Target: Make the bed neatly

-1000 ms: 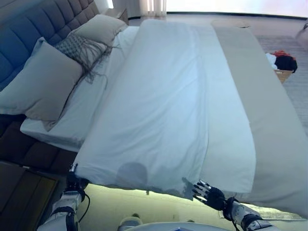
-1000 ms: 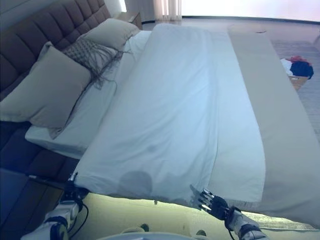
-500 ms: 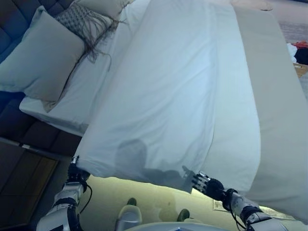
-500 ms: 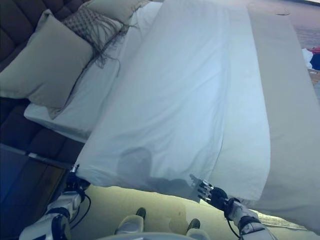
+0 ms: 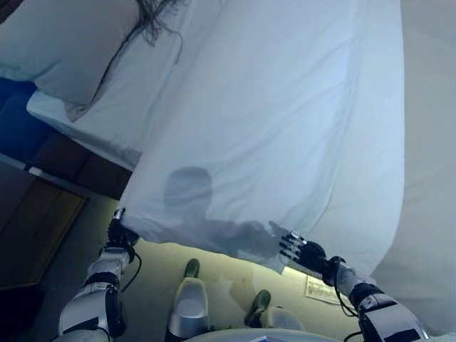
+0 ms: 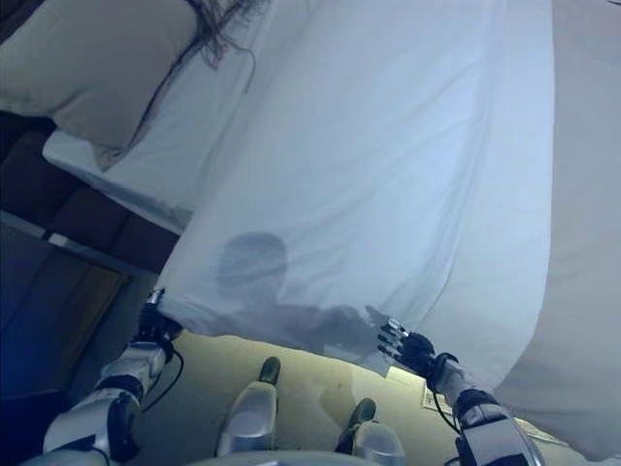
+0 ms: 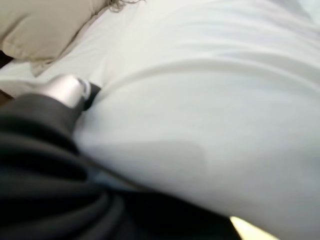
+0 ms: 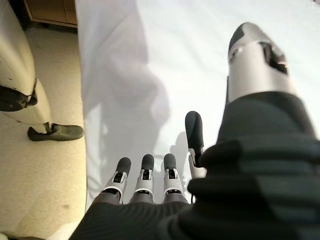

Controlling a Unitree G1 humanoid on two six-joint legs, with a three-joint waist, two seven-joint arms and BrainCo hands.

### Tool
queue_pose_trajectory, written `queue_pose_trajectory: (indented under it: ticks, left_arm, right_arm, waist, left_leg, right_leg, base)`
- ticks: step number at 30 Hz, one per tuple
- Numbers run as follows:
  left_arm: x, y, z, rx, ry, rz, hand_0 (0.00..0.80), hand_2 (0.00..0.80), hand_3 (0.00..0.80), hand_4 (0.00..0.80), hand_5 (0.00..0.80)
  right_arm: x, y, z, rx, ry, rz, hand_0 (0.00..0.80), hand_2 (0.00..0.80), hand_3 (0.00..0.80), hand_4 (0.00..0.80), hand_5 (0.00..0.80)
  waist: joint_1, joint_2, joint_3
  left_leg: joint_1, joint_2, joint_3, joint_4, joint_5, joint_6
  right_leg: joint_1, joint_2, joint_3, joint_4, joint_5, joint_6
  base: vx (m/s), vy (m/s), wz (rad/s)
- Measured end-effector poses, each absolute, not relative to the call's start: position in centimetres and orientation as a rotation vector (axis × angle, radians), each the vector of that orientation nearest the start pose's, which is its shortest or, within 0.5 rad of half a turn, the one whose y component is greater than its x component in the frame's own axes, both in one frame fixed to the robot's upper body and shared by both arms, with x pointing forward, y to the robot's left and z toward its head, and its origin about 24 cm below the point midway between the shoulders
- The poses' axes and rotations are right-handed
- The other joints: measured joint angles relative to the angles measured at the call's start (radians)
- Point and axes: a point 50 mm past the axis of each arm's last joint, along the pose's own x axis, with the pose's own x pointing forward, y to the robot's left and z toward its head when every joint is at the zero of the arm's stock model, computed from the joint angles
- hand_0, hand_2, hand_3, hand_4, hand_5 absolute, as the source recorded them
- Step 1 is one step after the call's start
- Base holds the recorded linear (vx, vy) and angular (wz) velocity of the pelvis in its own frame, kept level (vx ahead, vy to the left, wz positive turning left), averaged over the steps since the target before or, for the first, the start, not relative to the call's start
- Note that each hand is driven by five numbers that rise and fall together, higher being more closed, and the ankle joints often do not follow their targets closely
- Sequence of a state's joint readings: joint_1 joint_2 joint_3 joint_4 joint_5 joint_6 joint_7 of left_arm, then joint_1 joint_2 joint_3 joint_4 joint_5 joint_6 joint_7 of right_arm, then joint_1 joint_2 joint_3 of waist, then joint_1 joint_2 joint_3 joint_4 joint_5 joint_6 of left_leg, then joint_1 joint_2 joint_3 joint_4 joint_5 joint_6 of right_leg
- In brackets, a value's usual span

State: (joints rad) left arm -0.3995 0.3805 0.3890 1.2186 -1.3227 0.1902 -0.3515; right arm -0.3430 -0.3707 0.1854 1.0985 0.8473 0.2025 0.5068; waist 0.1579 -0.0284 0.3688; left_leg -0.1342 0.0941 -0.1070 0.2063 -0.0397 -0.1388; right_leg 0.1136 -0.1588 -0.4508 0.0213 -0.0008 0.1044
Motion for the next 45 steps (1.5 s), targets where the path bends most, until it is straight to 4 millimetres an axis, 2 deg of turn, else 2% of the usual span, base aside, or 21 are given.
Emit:
queue_pose_trajectory:
  ticks: [2,3,4,5,8,10,12,15,20,22,25,30,34,38,41,45]
  left_arm:
    - [25.7,29.2,-5.3,-1.304,0.221,0.438,0.800,0.800,0.800,0.800,0.800]
    - [26.0,29.3,-5.1,-1.311,0.206,0.440,0.665,0.665,0.665,0.665,0.665]
    - [26.3,29.3,-4.8,-1.314,0.193,0.439,0.198,0.198,0.198,0.198,0.198]
    - [26.4,29.3,-4.6,-1.315,0.186,0.442,0.000,0.000,0.000,0.000,0.000]
    - [26.1,29.7,-4.9,-1.331,0.184,0.486,0.000,0.000,0.000,0.000,0.000]
    - [25.0,30.8,-5.3,-1.319,0.182,0.551,0.000,0.000,0.000,0.000,0.000]
    - [24.3,31.6,-5.4,-1.298,0.180,0.585,0.000,0.000,0.000,0.000,0.000]
    - [22.6,33.0,-6.0,-1.296,0.168,0.696,0.000,0.000,0.000,0.000,0.000]
    - [19.1,33.8,-7.8,-1.267,0.214,0.814,0.000,0.000,0.000,0.000,0.000]
    - [18.3,33.8,-8.3,-1.266,0.226,0.836,0.000,0.000,0.000,0.000,0.000]
    - [18.1,33.5,-8.5,-1.280,0.230,0.836,0.000,0.000,0.000,0.000,0.000]
    - [18.0,32.8,-9.0,-1.299,0.243,0.840,0.000,0.000,0.000,0.000,0.000]
    - [17.1,32.5,-9.7,-1.308,0.268,0.851,0.000,0.000,0.000,0.000,0.000]
    - [16.9,32.2,-9.9,-1.307,0.277,0.840,0.000,0.000,0.000,0.000,0.000]
    - [17.0,32.2,-9.9,-1.296,0.281,0.829,0.000,0.000,0.000,0.000,0.000]
    - [17.0,32.2,-9.6,-1.219,0.307,0.758,0.000,0.000,0.000,0.000,0.000]
  right_arm:
    - [24.6,-22.3,-7.9,0.586,0.752,0.169,0.000,0.000,0.000,0.000,0.000]
    - [24.8,-22.3,-7.7,0.584,0.749,0.172,0.000,0.000,0.000,0.000,0.000]
    - [25.0,-22.4,-7.6,0.581,0.747,0.172,0.000,0.000,0.000,0.000,0.000]
    - [25.1,-22.4,-7.5,0.580,0.746,0.168,0.000,0.000,0.000,0.000,0.000]
    - [25.6,-22.8,-7.0,0.569,0.738,0.168,0.000,0.000,0.000,0.000,0.000]
    - [26.2,-23.0,-6.4,0.560,0.723,0.175,0.000,0.000,0.000,0.000,0.000]
    - [26.8,-23.3,-5.7,0.548,0.702,0.184,0.000,0.000,0.000,0.000,0.000]
    - [27.4,-23.2,-4.9,0.544,0.679,0.206,0.000,0.000,0.000,0.000,0.000]
    - [27.6,-23.7,-4.6,0.545,0.679,0.205,0.000,0.000,0.000,0.000,0.000]
    - [27.6,-23.9,-4.4,0.545,0.678,0.213,0.000,0.000,0.000,0.000,0.000]
    - [27.8,-24.3,-4.0,0.539,0.666,0.219,0.000,0.000,0.000,0.000,0.000]
    - [28.2,-24.3,-3.5,0.529,0.647,0.230,0.000,0.000,0.000,0.000,0.000]
    - [28.6,-24.3,-3.1,0.530,0.640,0.236,0.000,0.000,0.000,0.000,0.000]
    - [28.0,-24.4,-3.6,0.537,0.655,0.233,0.000,0.000,0.000,0.000,0.000]
    - [27.6,-24.4,-4.0,0.551,0.654,0.220,0.000,0.000,0.000,0.000,0.000]
    - [26.2,-23.8,-5.6,0.607,0.672,0.188,0.000,0.000,0.000,0.000,0.000]
  waist:
    - [0.000,-0.001,0.020]
    - [0.000,-0.001,0.026]
    - [-0.001,-0.001,0.033]
    - [-0.002,0.000,0.034]
    - [0.001,0.007,0.065]
    - [0.008,0.000,0.084]
    - [0.025,0.002,0.101]
    - [0.023,0.000,0.116]
    - [0.026,-0.002,0.122]
    - [0.026,-0.005,0.124]
    - [0.025,-0.007,0.126]
    - [0.028,-0.011,0.127]
    - [0.025,-0.012,0.126]
    - [0.024,-0.016,0.124]
    - [0.020,-0.019,0.122]
    - [0.004,-0.032,0.100]
  left_leg:
    - [-0.004,0.003,0.002,0.019,-0.003,-0.004]
    - [-0.014,0.006,0.009,0.035,-0.010,-0.007]
    - [-0.027,0.008,0.022,0.054,-0.016,-0.003]
    - [-0.044,0.008,0.026,0.074,-0.024,0.008]
    - [-0.081,0.007,0.032,0.141,-0.060,0.020]
    - [-0.122,0.003,0.049,0.195,-0.091,0.031]
    - [-0.186,0.001,0.051,0.275,-0.114,0.036]
    - [-0.274,-0.010,0.056,0.368,-0.137,0.049]
    - [-0.378,-0.024,0.065,0.479,-0.160,0.075]
    - [-0.411,-0.026,0.067,0.510,-0.163,0.078]
    - [-0.467,-0.026,0.074,0.555,-0.163,0.085]
    - [-0.507,-0.020,0.060,0.606,-0.166,0.079]
    - [-0.505,-0.010,0.055,0.616,-0.165,0.077]
    - [-0.484,0.000,0.055,0.611,-0.169,0.066]
    - [-0.434,0.009,0.072,0.582,-0.169,0.065]
    - [-0.359,0.017,0.092,0.511,-0.159,0.063]
  right_leg:
    - [-0.007,-0.002,0.002,0.025,-0.012,-0.003]
    - [-0.020,-0.005,0.002,0.052,-0.028,-0.004]
    - [-0.036,-0.008,0.003,0.081,-0.044,-0.005]
    - [-0.056,-0.017,0.004,0.115,-0.063,-0.007]
    - [-0.111,-0.044,0.010,0.237,-0.127,-0.008]
    - [-0.165,-0.072,0.021,0.326,-0.180,0.003]
    - [-0.236,-0.094,0.034,0.421,-0.215,0.001]
    - [-0.336,-0.134,0.061,0.545,-0.259,-0.004]
    - [-0.455,-0.176,0.104,0.674,-0.281,-0.003]
    - [-0.493,-0.184,0.120,0.708,-0.285,-0.003]
    - [-0.559,-0.194,0.143,0.771,-0.295,-0.002]
    - [-0.599,-0.203,0.144,0.838,-0.318,-0.016]
    - [-0.602,-0.197,0.144,0.859,-0.326,-0.028]
    - [-0.585,-0.193,0.141,0.865,-0.341,-0.032]
    - [-0.547,-0.190,0.144,0.843,-0.339,-0.033]
    - [-0.485,-0.176,0.142,0.770,-0.324,-0.025]
  base:
    - [-0.100,0.092,-0.03]
    - [-0.084,0.104,-0.02]
    - [-0.071,0.104,0.00]
    - [-0.071,0.103,0.04]
    - [-0.074,0.062,0.05]
    - [-0.116,0.057,-0.03]
    - [-0.139,0.090,-0.08]
    - [-0.122,0.114,-0.01]
    - [-0.063,0.084,-0.04]
    - [-0.059,0.046,-0.03]
    - [-0.073,-0.010,0.00]
    - [-0.003,-0.073,0.03]
    - [-0.034,-0.077,-0.02]
    - [0.062,-0.100,-0.02]
    - [0.117,-0.076,-0.08]
    - [0.116,-0.075,-0.11]
